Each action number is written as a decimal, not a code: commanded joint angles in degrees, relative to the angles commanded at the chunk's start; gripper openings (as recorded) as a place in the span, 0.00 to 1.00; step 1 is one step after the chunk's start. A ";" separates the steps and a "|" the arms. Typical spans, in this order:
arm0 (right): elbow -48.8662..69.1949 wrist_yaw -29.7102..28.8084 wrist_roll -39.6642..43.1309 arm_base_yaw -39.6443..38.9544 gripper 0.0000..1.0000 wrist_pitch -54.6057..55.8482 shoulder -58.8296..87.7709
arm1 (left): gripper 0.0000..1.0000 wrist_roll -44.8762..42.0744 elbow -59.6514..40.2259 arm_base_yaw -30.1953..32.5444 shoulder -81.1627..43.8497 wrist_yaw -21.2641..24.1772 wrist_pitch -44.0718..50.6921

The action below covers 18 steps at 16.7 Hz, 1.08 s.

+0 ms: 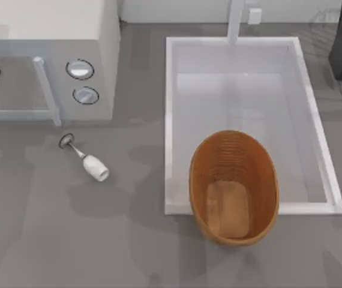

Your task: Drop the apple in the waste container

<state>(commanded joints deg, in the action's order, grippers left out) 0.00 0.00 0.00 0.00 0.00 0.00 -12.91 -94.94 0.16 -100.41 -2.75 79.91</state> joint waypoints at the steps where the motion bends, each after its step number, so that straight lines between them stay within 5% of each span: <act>1: 0.00 0.00 0.00 0.00 1.00 0.00 0.00 | 0.00 -4.04 -3.56 0.71 -1.11 -0.63 1.47; 8: 0.00 0.00 0.00 0.00 1.00 0.00 0.00 | 0.00 -40.96 -32.87 10.75 -13.64 -3.47 13.91; 18: 0.00 0.00 0.00 0.00 1.00 0.00 0.00 | 0.00 -94.00 -65.05 37.52 -36.88 -0.43 27.70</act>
<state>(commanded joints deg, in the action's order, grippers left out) 0.00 0.00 0.00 0.00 0.00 0.00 -106.91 -159.99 37.69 -137.28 -3.17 107.60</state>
